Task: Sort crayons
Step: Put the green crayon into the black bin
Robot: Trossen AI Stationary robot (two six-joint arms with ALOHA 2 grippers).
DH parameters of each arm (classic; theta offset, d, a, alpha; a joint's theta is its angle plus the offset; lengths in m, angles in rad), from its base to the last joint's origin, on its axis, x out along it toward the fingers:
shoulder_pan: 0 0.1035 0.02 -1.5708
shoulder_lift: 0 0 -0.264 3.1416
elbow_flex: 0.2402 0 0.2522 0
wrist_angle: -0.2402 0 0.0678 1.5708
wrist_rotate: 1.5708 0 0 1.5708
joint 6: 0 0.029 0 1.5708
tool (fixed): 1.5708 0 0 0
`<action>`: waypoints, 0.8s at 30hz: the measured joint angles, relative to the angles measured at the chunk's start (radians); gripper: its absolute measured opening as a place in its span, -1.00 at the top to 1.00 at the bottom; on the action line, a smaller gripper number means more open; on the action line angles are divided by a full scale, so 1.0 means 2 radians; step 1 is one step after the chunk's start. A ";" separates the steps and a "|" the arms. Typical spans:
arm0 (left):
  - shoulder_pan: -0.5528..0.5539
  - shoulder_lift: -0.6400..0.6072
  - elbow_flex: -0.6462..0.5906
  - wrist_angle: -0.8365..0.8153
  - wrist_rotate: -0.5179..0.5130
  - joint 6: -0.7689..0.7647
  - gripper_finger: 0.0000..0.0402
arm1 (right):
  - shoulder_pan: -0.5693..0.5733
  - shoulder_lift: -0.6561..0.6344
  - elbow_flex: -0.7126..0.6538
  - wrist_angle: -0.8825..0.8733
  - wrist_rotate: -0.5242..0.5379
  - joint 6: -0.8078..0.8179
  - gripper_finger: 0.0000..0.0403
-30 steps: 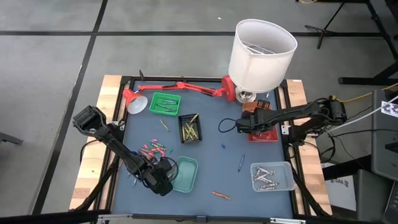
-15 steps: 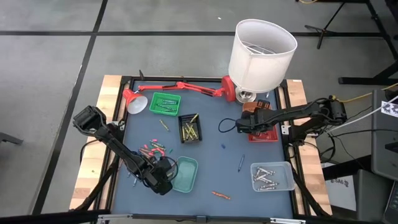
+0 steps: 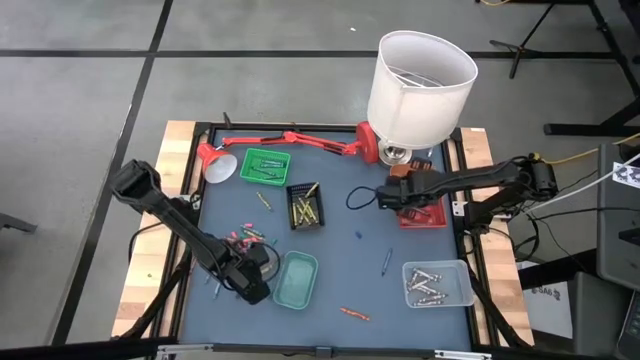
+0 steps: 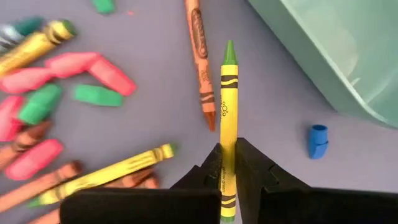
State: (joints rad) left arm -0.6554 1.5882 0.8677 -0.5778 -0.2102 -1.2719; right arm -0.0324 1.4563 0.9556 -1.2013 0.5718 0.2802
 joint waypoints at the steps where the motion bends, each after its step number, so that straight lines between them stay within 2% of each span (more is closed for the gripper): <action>1: 0.002 -0.006 0.000 -0.007 0.000 0.004 0.95 | 0.000 0.000 0.007 -0.001 -0.012 0.000 0.36; 6: 0.020 -0.039 0.001 -0.026 -0.004 0.041 0.95 | 0.000 0.000 0.040 -0.001 -0.089 0.000 0.36; 11: 0.052 -0.056 0.001 -0.030 -0.015 0.114 0.94 | 0.000 0.000 0.057 0.007 -0.156 0.000 0.36; 20: 0.135 -0.063 0.001 -0.008 -0.087 0.263 0.94 | 0.002 0.000 0.058 0.101 -0.279 0.005 0.36; 24: 0.177 -0.063 0.001 0.034 -0.094 0.341 0.94 | 0.023 0.000 0.058 0.153 -0.295 0.013 0.36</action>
State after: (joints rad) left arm -0.3012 1.4616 0.8700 -0.5098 -0.3977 -0.5905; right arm 0.0136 1.4563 1.0710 -0.8959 -0.0190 0.3069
